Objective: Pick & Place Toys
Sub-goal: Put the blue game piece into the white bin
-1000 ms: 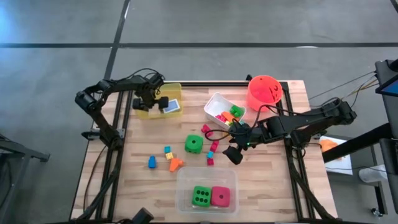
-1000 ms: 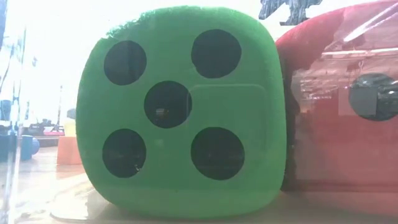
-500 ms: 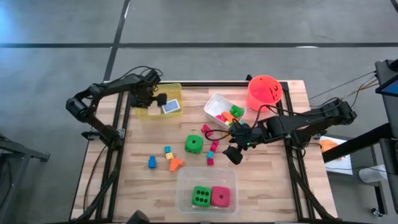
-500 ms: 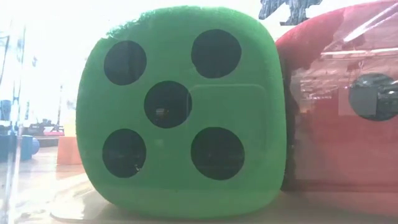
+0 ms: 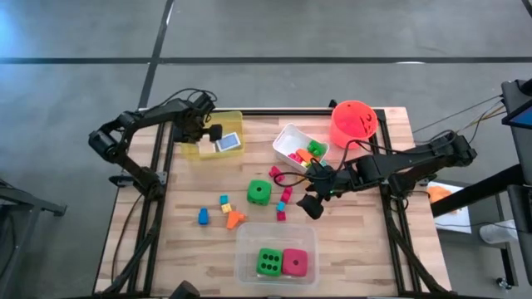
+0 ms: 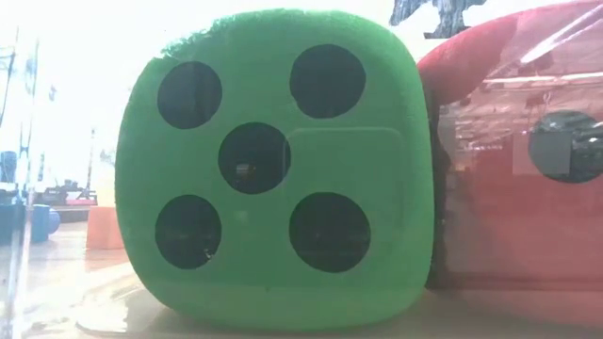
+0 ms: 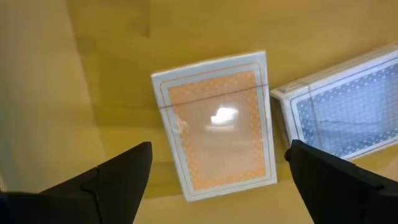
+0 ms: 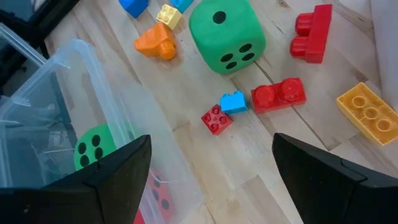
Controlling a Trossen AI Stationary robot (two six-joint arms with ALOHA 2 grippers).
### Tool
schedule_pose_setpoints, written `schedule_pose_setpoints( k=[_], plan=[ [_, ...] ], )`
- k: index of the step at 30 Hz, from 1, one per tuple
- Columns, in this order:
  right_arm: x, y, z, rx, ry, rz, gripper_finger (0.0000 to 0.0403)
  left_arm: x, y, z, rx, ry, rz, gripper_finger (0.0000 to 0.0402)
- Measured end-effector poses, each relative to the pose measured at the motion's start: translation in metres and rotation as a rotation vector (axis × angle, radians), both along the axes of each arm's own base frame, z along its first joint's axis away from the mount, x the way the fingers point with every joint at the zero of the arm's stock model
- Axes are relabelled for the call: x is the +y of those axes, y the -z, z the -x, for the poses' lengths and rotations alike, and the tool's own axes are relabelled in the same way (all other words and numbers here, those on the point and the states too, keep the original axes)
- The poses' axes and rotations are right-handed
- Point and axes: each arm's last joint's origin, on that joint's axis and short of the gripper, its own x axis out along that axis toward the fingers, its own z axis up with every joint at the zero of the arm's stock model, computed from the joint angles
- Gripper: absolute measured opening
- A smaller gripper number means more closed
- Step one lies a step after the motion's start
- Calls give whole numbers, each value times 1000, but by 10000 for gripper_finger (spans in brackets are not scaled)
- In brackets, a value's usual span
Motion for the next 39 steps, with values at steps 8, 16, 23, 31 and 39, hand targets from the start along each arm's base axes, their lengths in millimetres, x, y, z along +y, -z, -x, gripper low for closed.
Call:
schedule_pose_setpoints(
  k=[8,16,23,31,39],
  plan=[
    [-1,-1,-1,-14,18,13,330,-17,-12,-1,-17,181,43,367],
    [-17,-6,-11,-101,1,62,330,-66,-63,-5,-140,257,-99,367],
    [-48,-1,-25,-90,21,-31,329,-110,-83,-17,-249,356,-135,367],
    [-62,-3,-62,-103,-153,14,329,-168,-92,-32,-338,558,-90,367],
    [-76,21,-99,72,-226,47,329,-216,-94,-39,-401,659,-54,367]
  ],
)
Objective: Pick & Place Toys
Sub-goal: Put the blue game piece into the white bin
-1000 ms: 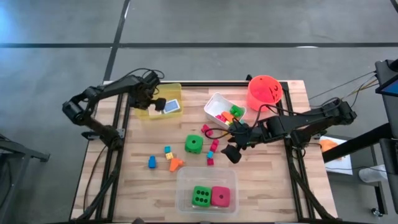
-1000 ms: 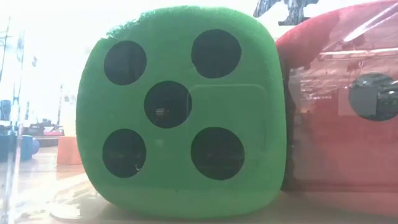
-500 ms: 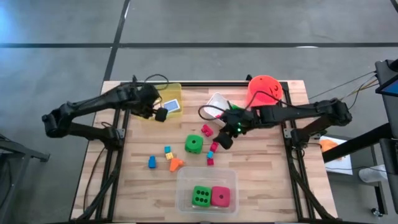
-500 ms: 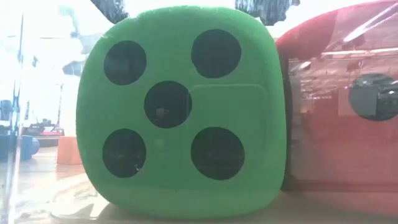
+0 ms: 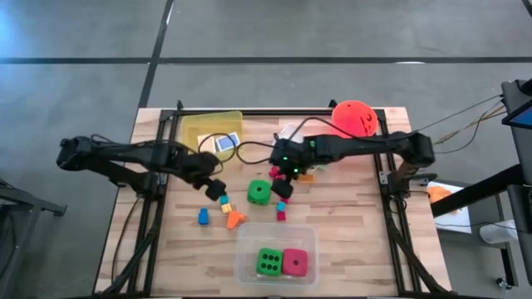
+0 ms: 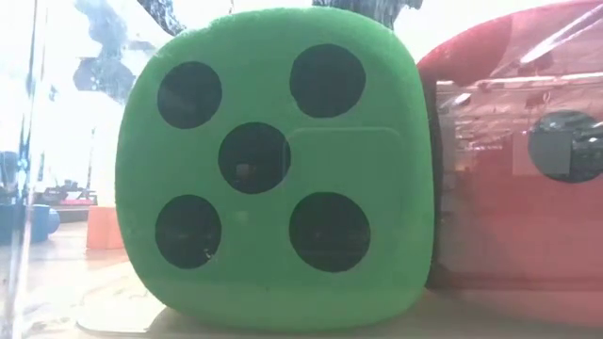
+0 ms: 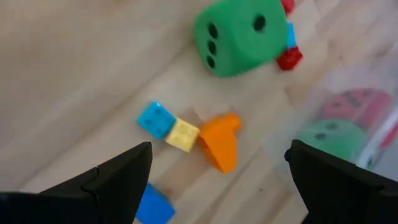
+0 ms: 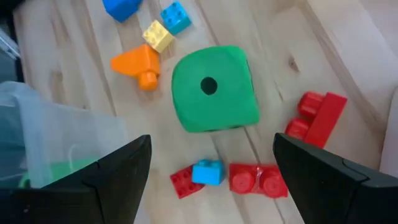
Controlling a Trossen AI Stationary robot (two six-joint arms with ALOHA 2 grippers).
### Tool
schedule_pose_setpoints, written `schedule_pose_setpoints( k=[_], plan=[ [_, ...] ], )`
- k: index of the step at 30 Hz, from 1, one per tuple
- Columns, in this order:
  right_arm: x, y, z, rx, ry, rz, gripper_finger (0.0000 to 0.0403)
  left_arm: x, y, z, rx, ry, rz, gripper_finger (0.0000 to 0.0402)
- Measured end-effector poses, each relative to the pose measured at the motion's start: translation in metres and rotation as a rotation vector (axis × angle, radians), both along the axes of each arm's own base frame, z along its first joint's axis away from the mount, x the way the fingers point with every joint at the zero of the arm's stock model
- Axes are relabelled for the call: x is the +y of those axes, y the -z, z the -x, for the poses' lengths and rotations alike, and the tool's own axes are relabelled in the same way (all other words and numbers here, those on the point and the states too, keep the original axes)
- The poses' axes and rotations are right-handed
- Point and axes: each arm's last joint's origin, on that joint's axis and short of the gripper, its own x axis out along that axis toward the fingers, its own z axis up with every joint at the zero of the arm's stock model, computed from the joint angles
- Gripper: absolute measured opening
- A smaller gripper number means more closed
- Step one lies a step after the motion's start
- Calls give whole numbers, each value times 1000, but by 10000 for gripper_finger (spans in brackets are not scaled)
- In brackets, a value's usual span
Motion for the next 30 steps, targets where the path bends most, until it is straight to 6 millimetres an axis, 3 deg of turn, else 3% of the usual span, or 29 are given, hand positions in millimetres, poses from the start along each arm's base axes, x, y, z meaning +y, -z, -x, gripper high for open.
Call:
schedule_pose_setpoints(
  k=[8,20,30],
  plan=[
    [-2,-2,-24,18,-29,28,329,-29,1,4,31,4,52,367],
    [7,-29,-9,-26,3,62,329,-67,23,24,334,-429,113,367],
    [16,-44,0,-58,-19,65,329,-75,82,16,435,-503,118,367]
  ],
)
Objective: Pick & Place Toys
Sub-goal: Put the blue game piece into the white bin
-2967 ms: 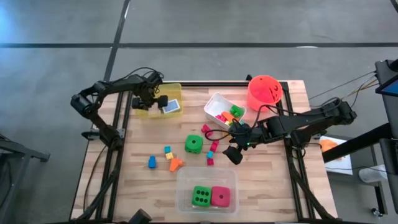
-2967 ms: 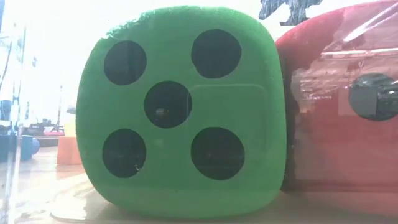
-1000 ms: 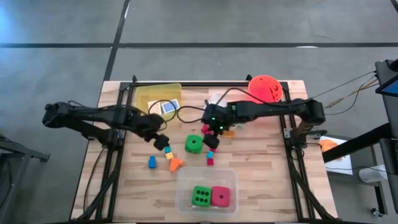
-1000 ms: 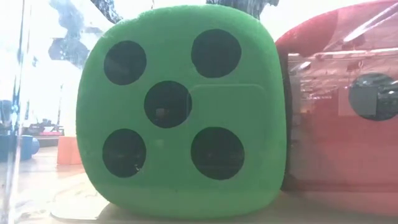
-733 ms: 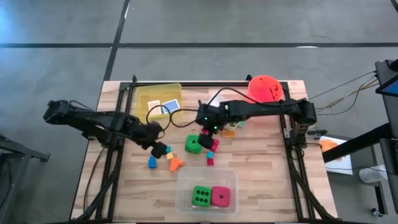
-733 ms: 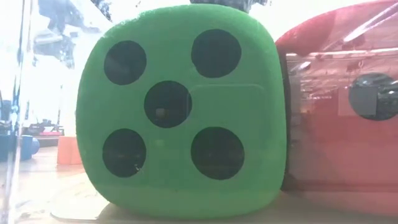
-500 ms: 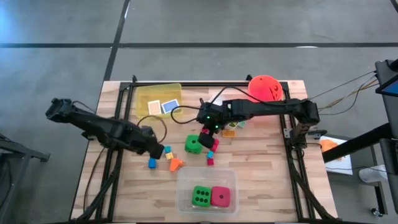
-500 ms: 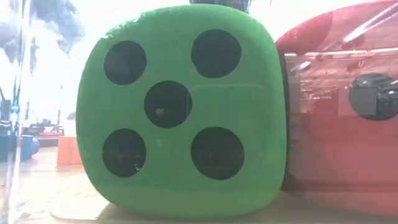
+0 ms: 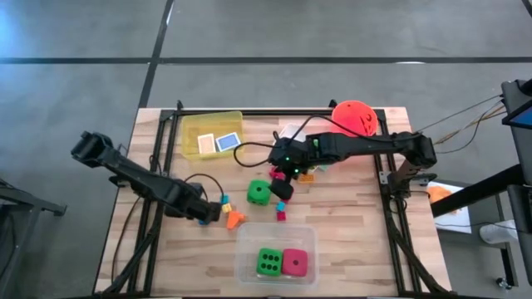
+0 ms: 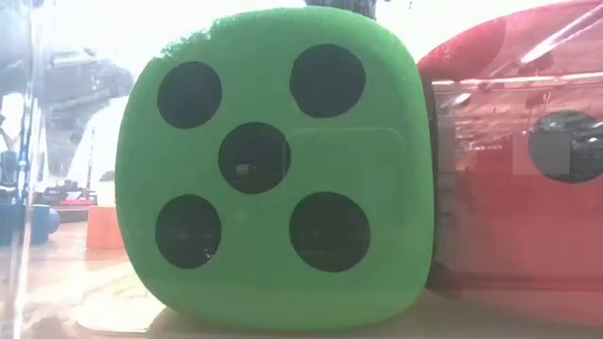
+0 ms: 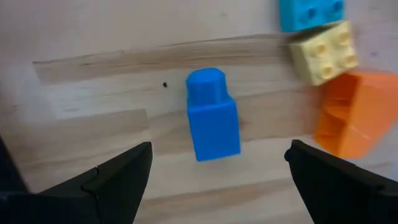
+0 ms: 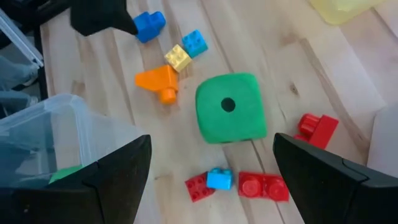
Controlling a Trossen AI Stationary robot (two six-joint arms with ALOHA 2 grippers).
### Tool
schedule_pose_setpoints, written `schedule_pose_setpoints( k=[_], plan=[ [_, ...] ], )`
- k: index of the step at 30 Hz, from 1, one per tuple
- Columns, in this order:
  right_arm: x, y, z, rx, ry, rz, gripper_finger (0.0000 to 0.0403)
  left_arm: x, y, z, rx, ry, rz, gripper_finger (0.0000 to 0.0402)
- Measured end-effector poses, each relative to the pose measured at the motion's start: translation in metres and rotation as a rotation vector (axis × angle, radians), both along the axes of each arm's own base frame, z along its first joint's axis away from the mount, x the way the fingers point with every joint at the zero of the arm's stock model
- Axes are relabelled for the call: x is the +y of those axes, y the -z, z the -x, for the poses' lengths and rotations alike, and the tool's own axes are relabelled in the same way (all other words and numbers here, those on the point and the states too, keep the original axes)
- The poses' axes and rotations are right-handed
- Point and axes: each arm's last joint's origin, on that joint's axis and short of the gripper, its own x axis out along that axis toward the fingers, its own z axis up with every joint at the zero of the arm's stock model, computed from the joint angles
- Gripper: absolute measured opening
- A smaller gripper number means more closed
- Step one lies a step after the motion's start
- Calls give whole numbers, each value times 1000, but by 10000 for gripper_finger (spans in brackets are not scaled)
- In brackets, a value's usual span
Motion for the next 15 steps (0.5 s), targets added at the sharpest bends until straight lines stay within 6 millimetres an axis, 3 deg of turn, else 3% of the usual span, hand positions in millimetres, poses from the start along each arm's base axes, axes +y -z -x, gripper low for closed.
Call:
schedule_pose_setpoints(
  k=[10,15],
  plan=[
    [6,-4,4,2,-16,2,329,2,39,5,-88,-36,66,367],
    [9,-3,6,16,-27,5,329,3,44,9,-64,-42,72,345]
  ],
)
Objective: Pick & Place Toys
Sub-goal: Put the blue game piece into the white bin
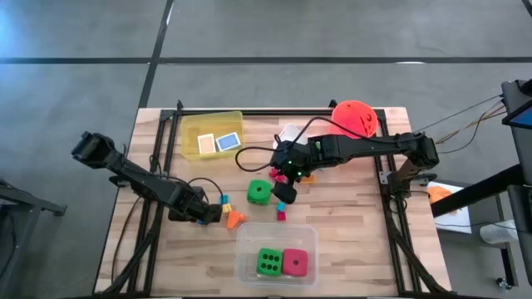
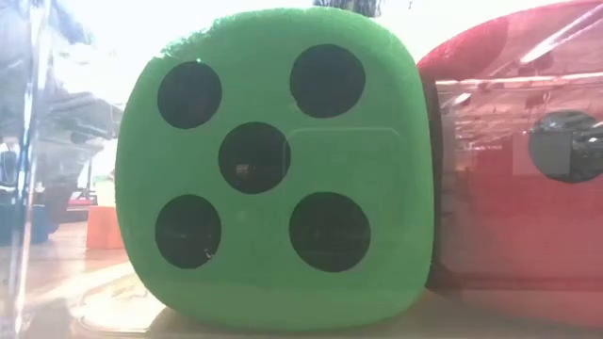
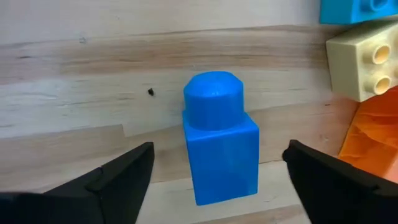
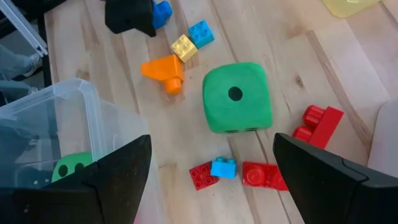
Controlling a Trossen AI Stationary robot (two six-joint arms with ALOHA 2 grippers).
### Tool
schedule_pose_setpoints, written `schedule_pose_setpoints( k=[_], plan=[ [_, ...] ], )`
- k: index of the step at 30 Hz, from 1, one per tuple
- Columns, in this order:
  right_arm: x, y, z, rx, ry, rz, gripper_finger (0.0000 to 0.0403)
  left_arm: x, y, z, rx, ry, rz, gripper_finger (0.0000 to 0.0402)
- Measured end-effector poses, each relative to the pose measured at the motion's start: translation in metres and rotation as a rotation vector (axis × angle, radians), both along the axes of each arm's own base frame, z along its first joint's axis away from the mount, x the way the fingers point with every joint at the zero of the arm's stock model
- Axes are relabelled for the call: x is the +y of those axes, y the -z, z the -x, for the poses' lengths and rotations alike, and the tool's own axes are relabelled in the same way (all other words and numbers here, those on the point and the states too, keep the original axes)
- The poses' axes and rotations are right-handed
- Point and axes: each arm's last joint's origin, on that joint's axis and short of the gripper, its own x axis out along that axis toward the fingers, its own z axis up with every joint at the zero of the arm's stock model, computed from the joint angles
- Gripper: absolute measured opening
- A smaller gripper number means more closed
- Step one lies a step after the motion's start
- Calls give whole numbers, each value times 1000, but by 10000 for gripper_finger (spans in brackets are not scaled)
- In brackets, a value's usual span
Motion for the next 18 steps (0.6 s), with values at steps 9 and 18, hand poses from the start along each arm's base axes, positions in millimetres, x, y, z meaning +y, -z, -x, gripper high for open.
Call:
schedule_pose_setpoints(
  k=[9,18],
  plan=[
    [0,0,0,4,-7,4,329,1,1,1,0,5,-9,191],
    [1,0,1,6,-10,1,329,2,5,3,-16,27,-3,120]
  ],
)
